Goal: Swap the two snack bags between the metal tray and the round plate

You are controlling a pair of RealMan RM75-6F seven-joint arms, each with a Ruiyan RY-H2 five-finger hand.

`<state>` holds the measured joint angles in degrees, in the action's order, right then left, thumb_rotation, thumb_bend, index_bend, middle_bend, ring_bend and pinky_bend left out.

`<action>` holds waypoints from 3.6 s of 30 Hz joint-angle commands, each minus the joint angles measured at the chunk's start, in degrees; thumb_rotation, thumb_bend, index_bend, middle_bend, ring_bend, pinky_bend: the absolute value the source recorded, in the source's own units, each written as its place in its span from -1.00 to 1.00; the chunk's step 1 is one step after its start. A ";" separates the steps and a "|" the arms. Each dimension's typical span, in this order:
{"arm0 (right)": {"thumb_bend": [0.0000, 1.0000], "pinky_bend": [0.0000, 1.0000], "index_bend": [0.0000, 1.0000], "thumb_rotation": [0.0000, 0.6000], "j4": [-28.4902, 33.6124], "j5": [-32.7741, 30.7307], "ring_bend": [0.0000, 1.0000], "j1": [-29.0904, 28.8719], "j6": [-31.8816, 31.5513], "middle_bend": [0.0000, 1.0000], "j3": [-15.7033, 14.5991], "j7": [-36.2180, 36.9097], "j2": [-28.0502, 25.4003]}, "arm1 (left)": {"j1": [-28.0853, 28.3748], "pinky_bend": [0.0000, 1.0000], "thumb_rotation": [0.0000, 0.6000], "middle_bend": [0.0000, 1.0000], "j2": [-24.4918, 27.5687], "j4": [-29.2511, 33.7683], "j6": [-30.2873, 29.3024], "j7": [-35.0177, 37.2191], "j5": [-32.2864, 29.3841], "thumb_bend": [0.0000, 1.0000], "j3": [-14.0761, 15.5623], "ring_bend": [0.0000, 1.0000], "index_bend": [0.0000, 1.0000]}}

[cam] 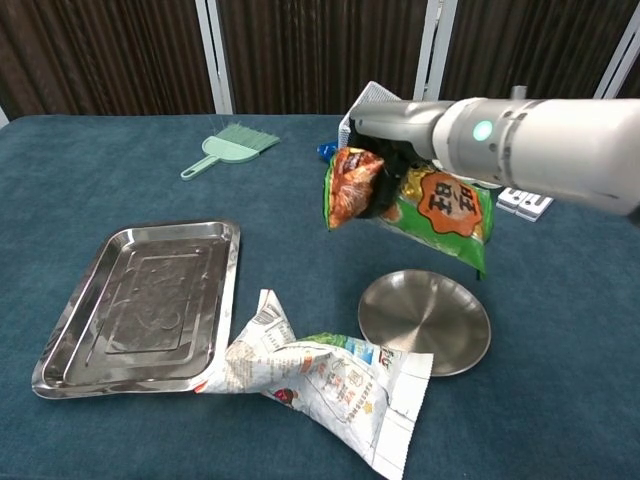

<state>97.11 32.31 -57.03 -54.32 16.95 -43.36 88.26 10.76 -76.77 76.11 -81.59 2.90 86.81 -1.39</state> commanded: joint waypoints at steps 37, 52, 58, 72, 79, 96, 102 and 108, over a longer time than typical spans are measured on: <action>-0.74 -1.00 -1.00 1.00 10.00 32.76 -1.00 19.46 -13.45 -1.00 -16.20 25.35 -11.19 | 0.17 -0.89 1.00 -1.00 3.02 3.11 -0.02 2.71 2.97 -0.28 1.44 -1.00 -1.00; -0.74 -1.00 -1.00 1.00 -3.95 59.89 -1.00 43.31 -39.93 -1.00 -30.18 44.83 -17.18 | 4.79 -0.89 1.00 -1.00 1.47 14.52 5.38 3.46 18.78 -0.28 10.33 -1.00 -1.00; -0.74 -1.00 -1.00 1.00 -2.78 60.84 -1.00 43.20 -36.74 -1.00 -29.75 51.07 -20.63 | 8.63 -0.96 1.00 -1.00 -3.34 18.03 11.52 -1.00 16.54 -0.29 7.17 -1.00 -1.00; -0.74 -1.00 -1.00 1.00 -2.27 61.85 -1.00 43.52 -31.94 -1.00 -27.45 57.65 -24.25 | 15.10 -0.96 1.00 -1.00 -13.72 21.44 24.41 -15.76 7.64 -0.29 2.63 -1.00 -1.00; -0.74 -1.00 -1.00 1.00 -1.97 60.93 -1.00 43.99 -29.74 -1.00 -26.04 56.13 -23.95 | 18.76 -0.96 1.00 -1.00 -19.47 18.32 28.14 -23.41 4.96 -0.29 0.05 -1.00 -1.00; -0.74 -1.00 -1.00 1.00 -1.51 61.56 -1.00 44.33 -26.17 -1.00 -24.38 57.93 -25.16 | 20.76 0.31 1.00 0.20 -27.59 5.75 21.63 -19.59 7.32 -0.29 0.60 0.08 -0.06; -0.74 -1.00 -1.00 1.00 -1.33 62.04 -1.00 44.78 -25.95 -1.00 -23.99 57.67 -25.11 | 20.95 0.41 1.00 0.38 -26.74 5.85 19.30 -16.43 8.84 -0.26 1.52 0.25 0.07; -0.74 -1.00 -1.00 1.00 -1.31 62.09 -1.00 45.00 -25.30 -1.00 -23.58 57.24 -24.89 | 20.92 0.46 1.00 0.42 -22.76 9.35 14.83 -13.52 11.76 -0.23 1.75 0.28 0.09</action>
<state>95.79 94.40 -12.05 -79.69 -6.67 13.93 63.34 31.67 -101.02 84.29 -65.36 -11.49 97.62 0.41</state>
